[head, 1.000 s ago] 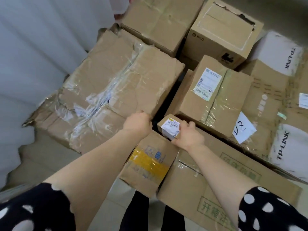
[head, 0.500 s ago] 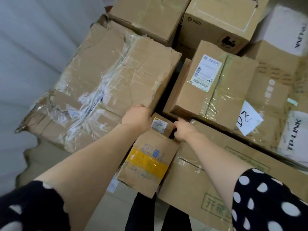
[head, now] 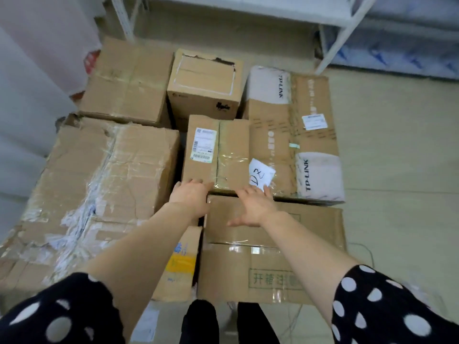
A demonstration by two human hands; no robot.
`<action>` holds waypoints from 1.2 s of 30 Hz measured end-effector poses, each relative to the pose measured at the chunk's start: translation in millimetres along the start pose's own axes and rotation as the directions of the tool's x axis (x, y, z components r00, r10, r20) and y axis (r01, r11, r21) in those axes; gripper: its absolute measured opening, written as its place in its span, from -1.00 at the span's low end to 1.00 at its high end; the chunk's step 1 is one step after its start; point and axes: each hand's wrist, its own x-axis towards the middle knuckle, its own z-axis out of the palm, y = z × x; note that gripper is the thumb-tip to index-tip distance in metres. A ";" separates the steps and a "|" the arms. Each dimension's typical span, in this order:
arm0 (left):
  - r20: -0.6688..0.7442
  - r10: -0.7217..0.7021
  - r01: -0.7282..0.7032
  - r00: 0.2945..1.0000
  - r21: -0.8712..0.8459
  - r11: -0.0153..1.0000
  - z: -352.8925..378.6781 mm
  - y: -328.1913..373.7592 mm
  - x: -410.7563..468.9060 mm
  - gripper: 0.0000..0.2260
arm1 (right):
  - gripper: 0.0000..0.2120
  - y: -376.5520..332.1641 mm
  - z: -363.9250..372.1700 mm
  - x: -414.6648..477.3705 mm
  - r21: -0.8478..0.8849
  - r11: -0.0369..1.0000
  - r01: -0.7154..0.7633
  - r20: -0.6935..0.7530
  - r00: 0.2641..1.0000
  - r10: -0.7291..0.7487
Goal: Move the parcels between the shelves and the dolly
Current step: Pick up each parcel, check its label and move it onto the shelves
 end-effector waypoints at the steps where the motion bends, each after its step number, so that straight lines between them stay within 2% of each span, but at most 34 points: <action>1: -0.005 0.033 -0.033 0.999 0.028 0.999 -10.2 19.4 -1.3 -0.45 | 0.03 14.1 -8.2 -15.0 0.011 0.999 -0.032 -0.017 0.999 0.033; 4: -0.017 0.104 -0.103 0.994 0.071 0.992 -34.7 80.7 -5.5 -0.38 | 0.15 58.2 -26.6 -55.4 0.040 0.992 -0.118 -0.073 0.990 0.121; 9: -0.025 0.214 -0.207 0.976 0.164 0.964 -48.8 195.4 -15.7 -0.39 | 0.23 146.8 -32.9 -127.2 0.113 0.972 -0.208 -0.179 0.958 0.226; 13: -0.058 0.294 -0.269 0.954 0.270 0.925 -41.9 317.0 -27.3 -0.36 | 0.21 246.7 -18.1 -195.9 0.163 0.948 -0.275 -0.257 0.915 0.310; 17: -0.051 0.349 -0.319 0.936 0.300 0.899 -15.6 453.3 -41.7 -0.33 | 0.20 360.8 0.4 -271.0 0.221 0.924 -0.313 -0.311 0.875 0.371; 24: -0.020 0.423 -0.388 0.906 0.365 0.846 13.9 667.0 -69.8 -0.32 | 0.17 536.3 20.9 -398.4 0.341 0.867 -0.364 -0.327 0.818 0.473; 30: -0.062 0.528 -0.439 0.847 0.478 0.761 -3.9 787.4 -69.4 -0.35 | 0.03 630.4 16.8 -443.8 0.447 0.831 -0.332 -0.338 0.797 0.500; 36: -0.062 0.567 -0.446 0.821 0.549 0.707 -25.6 884.1 -34.2 -0.38 | -0.07 720.1 -10.7 -456.3 0.380 0.838 -0.392 -0.388 0.755 0.529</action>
